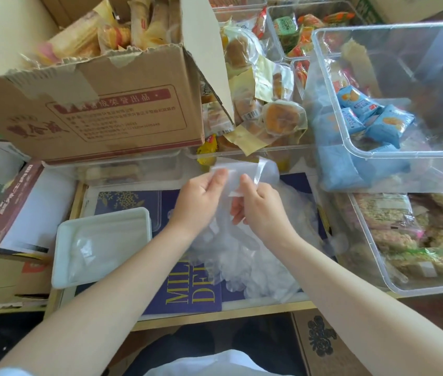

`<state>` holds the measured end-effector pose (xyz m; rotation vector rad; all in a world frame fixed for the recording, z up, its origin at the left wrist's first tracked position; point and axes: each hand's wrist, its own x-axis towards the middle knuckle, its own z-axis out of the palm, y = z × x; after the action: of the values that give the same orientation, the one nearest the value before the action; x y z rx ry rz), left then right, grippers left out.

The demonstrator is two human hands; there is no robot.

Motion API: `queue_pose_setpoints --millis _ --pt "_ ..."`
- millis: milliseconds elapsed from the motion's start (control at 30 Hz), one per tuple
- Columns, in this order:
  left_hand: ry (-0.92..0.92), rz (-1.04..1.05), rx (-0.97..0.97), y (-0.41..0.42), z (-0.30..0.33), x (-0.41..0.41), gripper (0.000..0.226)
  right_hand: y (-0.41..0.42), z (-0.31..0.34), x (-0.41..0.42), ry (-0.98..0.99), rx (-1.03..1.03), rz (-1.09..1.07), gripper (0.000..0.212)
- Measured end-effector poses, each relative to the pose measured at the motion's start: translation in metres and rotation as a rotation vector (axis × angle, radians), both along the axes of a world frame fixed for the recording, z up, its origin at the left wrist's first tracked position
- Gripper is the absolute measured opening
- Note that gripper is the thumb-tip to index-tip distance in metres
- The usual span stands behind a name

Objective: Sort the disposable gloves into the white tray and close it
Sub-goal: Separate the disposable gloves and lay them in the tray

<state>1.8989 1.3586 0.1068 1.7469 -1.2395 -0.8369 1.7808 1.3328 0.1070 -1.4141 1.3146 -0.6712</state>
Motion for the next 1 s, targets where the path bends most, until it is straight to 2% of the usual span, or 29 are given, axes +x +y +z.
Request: queue_pose_setpoints --millis 100,300,467,533,600,633,700,767,800,867,900,1000 --pt "0.114 -0.093 0.024 0.007 0.003 0.0 0.035 0.001 0.005 0.007 0.008 -0.052 0.04 0.059" --pt "0.385 -0.218 -0.031 0.019 0.006 0.001 0.056 0.007 0.007 0.014 -0.078 -0.021 0.149 0.057" --pt "0.45 -0.402 -0.04 0.02 0.005 0.016 0.029 0.01 0.007 0.012 -0.203 0.042 0.239 0.071" --pt "0.415 -0.364 -0.039 0.019 0.003 0.021 0.019 0.009 0.005 0.01 -0.214 0.09 0.32 0.079" --pt "0.404 -0.252 -0.017 0.017 0.001 0.028 0.025 0.009 0.004 0.008 -0.204 0.124 0.345 0.08" --pt "0.408 -0.189 0.003 0.016 -0.001 0.031 0.026 0.009 0.006 0.005 -0.188 0.094 0.289 0.076" --pt "0.423 -0.083 0.048 0.015 -0.004 0.038 0.025 0.004 0.008 -0.002 -0.079 -0.153 0.067 0.051" --pt "0.431 -0.071 0.062 0.015 -0.005 0.045 0.024 -0.006 0.008 -0.015 0.097 -0.442 -0.15 0.018" --pt "0.428 -0.086 0.061 0.016 -0.004 0.048 0.024 -0.013 0.006 -0.021 0.147 -0.478 -0.19 0.016" --pt "0.446 -0.133 0.068 0.019 0.002 0.052 0.025 -0.029 0.005 -0.031 0.127 -0.337 -0.12 0.047" --pt "0.485 -0.16 0.07 0.02 0.005 0.054 0.025 -0.035 0.004 -0.034 0.066 -0.208 -0.044 0.053" --pt "0.645 -0.199 0.095 0.02 0.007 0.058 0.026 -0.046 0.008 -0.04 -0.097 0.13 0.251 0.046"
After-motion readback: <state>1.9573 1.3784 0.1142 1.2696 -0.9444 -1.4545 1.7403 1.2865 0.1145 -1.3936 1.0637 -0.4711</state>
